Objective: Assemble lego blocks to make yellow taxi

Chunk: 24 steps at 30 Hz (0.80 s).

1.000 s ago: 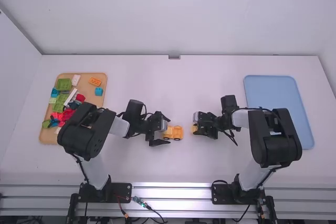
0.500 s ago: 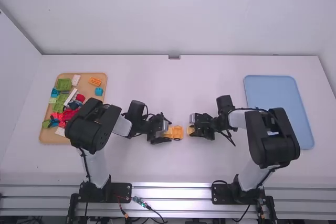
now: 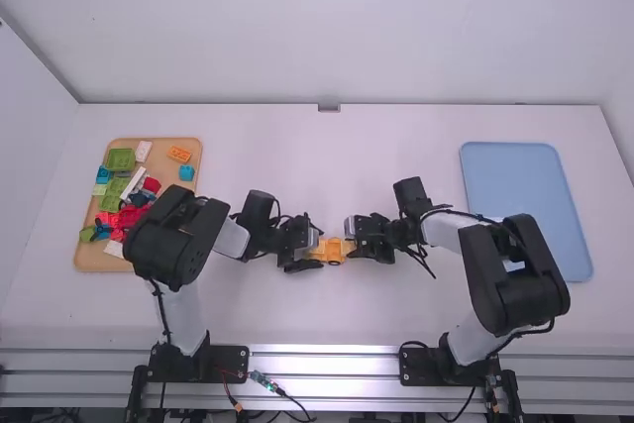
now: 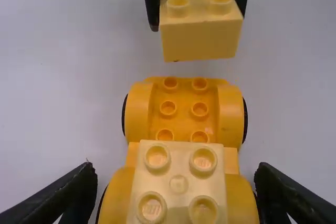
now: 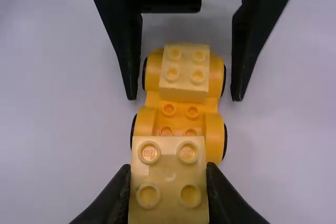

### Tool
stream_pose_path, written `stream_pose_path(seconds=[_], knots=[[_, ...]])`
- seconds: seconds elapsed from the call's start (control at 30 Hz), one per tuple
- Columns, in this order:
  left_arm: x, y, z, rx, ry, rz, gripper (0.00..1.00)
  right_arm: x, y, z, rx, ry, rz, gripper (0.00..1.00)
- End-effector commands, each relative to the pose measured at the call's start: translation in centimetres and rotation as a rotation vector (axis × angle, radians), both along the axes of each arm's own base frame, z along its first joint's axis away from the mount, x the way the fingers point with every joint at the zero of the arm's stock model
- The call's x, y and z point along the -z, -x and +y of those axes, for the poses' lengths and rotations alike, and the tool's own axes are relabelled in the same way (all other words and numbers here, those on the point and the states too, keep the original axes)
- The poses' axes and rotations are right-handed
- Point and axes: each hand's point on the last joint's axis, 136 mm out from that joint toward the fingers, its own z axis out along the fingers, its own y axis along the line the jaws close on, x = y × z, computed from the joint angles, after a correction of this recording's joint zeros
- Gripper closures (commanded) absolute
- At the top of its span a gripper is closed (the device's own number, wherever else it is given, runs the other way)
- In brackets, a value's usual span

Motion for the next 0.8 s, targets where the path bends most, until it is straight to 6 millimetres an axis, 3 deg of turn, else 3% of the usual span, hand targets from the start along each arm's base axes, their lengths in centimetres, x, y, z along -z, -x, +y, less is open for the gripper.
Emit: stream_pose_path(seconds=[0.0, 0.2, 0.63, 0.77], knots=[[0.2, 0.3, -0.3, 0.012, 0.001, 0.009, 0.19, -0.9, -0.2, 0.7, -0.002, -0.016, -0.012, 1.0], [1.0, 0.7, -1.3, 0.024, -0.056, -0.016, 0.32, -0.6, -1.9, 1.6, 0.121, 0.022, 0.024, 1.0], [1.6, -0.4, -1.3, -0.038, -0.116, -0.041, 0.55, -0.3, -0.5, 2.3, 0.077, 0.041, 0.043, 1.0], [1.6, -1.0, -1.2, -0.089, -0.119, -0.02, 0.54, -0.1, -0.5, 2.1, 0.076, 0.055, 0.035, 1.0]])
